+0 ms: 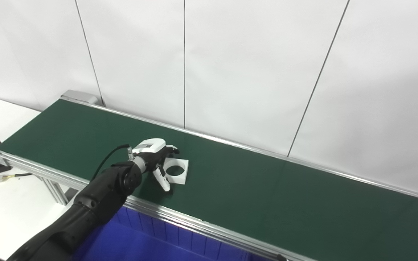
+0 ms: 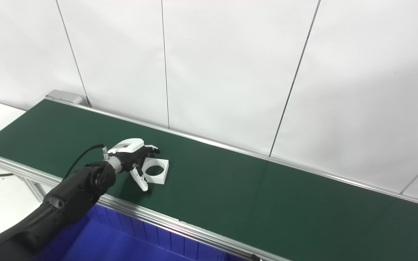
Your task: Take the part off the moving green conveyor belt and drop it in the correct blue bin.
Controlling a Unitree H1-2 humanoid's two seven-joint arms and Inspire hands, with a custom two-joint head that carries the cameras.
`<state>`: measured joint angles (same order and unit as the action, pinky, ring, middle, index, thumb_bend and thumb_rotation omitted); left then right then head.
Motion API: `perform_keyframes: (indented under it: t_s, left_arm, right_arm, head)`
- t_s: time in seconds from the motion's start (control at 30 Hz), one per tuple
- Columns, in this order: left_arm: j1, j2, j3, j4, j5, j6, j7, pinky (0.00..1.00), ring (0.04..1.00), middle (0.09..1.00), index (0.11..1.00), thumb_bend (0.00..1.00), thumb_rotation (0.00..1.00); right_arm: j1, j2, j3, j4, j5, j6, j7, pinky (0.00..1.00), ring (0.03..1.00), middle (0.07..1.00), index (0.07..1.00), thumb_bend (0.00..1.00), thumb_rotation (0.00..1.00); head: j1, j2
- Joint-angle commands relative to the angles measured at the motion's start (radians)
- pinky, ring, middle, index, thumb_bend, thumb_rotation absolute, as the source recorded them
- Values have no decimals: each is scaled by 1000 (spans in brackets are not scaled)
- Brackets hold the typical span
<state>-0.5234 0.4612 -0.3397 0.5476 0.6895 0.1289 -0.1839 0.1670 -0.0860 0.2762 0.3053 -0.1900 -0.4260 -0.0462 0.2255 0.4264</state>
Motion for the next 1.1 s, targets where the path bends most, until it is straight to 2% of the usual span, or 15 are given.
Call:
perform_keyframes:
  t_s: [0.0,0.07,0.1,0.17,0.2,0.23,0.27,0.3,0.37,0.53,0.67,0.9,1.07]
  left_arm:
    - [-45,0,-11,6,7,-22,24,858,889,901,862,961,118]
    - [-45,-9,-18,17,6,-28,33,860,886,898,848,944,121]
    - [-45,-13,-19,22,3,-35,43,856,870,872,812,918,108]
    - [-42,-18,-19,32,-1,-61,76,822,807,789,731,876,54]
    - [-40,-19,-17,36,-3,-80,97,792,750,717,654,842,17]
    - [-38,-20,-16,42,-2,-100,122,788,743,707,644,838,14]
    - [-37,-22,-15,48,0,-114,143,769,714,676,570,683,29]
    - [-37,-23,-14,53,2,-123,157,753,693,658,530,604,37]
    - [-37,-21,-13,59,2,-136,173,705,645,634,491,528,40]
    - [-37,-15,-4,51,-3,-141,182,651,590,560,447,513,1]
    - [-37,-12,4,45,-9,-148,179,622,561,550,447,514,0]
    - [-33,-11,8,27,-3,-140,176,628,567,550,451,515,0]
    - [-20,-3,22,-32,-7,-139,168,643,566,543,453,516,0]
  right_arm:
    - [-3,0,-3,-32,-7,-41,9,698,783,845,909,623,430]
    - [-1,1,-3,-35,-9,-41,7,696,784,846,907,624,428]
    - [0,1,-3,-36,-10,-41,7,693,783,845,906,629,434]
    - [0,1,-2,-36,-6,-42,8,696,784,844,907,632,438]
    - [1,1,-2,-35,-3,-42,8,700,785,845,907,633,441]
    - [1,1,-2,-35,1,-43,10,700,785,845,908,633,442]
    - [1,1,-1,-35,3,-43,11,703,787,846,909,636,445]
    - [1,1,-1,-35,5,-43,11,706,788,846,909,635,444]
    - [1,0,-2,-35,3,-42,12,710,788,845,910,639,452]
    - [1,1,-6,-36,2,-42,14,705,787,843,909,643,453]
    - [0,-1,-4,-36,-1,-43,13,701,787,844,908,635,451]
    - [0,1,-7,-34,3,-43,18,705,787,844,907,640,450]
    - [0,3,-8,-33,-5,-42,15,701,783,843,906,636,451]
  head:
    - [-2,1]
    - [-4,2]
    - [-4,3]
    - [-4,4]
    - [-4,4]
    - [-4,4]
    - [-5,4]
    - [-5,4]
    - [-5,4]
    - [-4,5]
    - [-5,5]
    - [-6,5]
    - [-8,5]
